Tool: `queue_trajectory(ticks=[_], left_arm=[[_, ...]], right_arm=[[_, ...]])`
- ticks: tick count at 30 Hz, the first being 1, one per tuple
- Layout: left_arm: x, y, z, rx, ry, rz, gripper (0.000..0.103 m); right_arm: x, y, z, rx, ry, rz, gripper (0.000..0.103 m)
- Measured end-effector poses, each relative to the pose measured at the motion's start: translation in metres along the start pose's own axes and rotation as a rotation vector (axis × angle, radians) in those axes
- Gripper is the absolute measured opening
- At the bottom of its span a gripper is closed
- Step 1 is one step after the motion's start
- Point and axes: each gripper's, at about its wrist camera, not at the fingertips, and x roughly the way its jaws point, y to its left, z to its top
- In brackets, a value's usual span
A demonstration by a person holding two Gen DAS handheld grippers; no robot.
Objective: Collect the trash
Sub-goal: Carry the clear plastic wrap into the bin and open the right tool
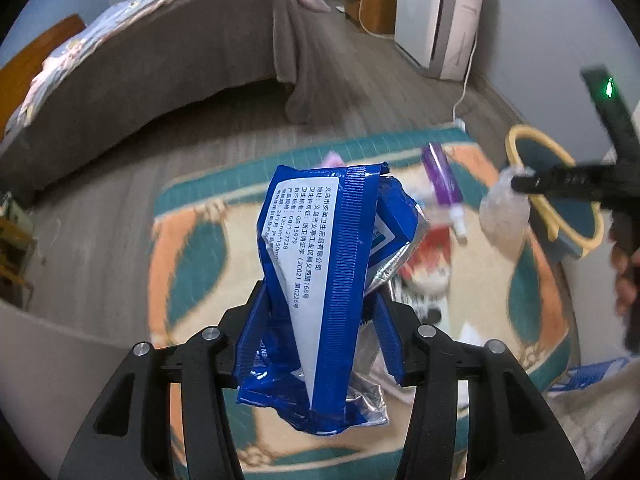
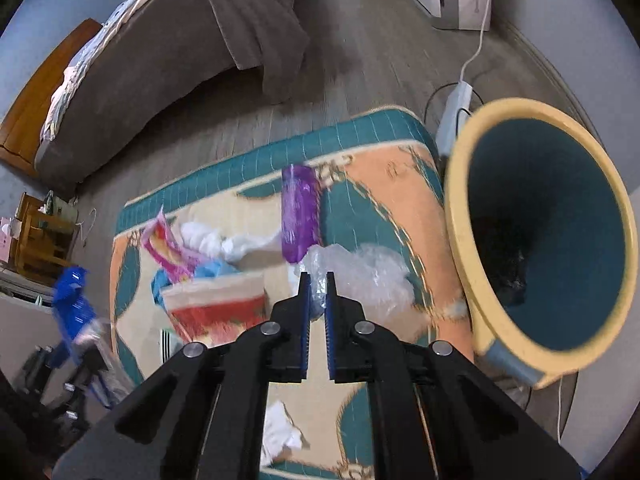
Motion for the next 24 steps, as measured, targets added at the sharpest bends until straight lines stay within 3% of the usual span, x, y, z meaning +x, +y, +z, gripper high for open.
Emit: queue_trajectory(ticks=[4,7,11,15,19,24], left_arm=[[-0.004,0.016,0.02,0.002,-0.064,0.013,0.053],[0.009,0.022,0.028,-0.073,-0.052,-0.065,0.053],[0.009,0.005,0.04,0.001,-0.084,-0.07,0.053],[0.007,-0.002,0.05,0.005,-0.101,-0.129,0.053],[0.008,-0.007,0.052,0.024,-0.105,-0.14,0.053],[0.012,-0.009,0.056,0.02,-0.099,-0.146,0.053]], right_arm=[[0.006,0.004,0.015,-0.01,-0.001,0.032,0.006],[0.003,0.007,0.022,-0.037,-0.026,0.009,0.006],[-0.003,-0.002,0.032,0.003,-0.043,0.04,0.006],[-0.014,-0.002,0.039,0.005,-0.075,0.061,0.006],[-0.023,0.005,0.043,-0.057,-0.117,0.008,0.006],[-0.041,0.004,0.051,-0.04,-0.167,0.046,0.006]])
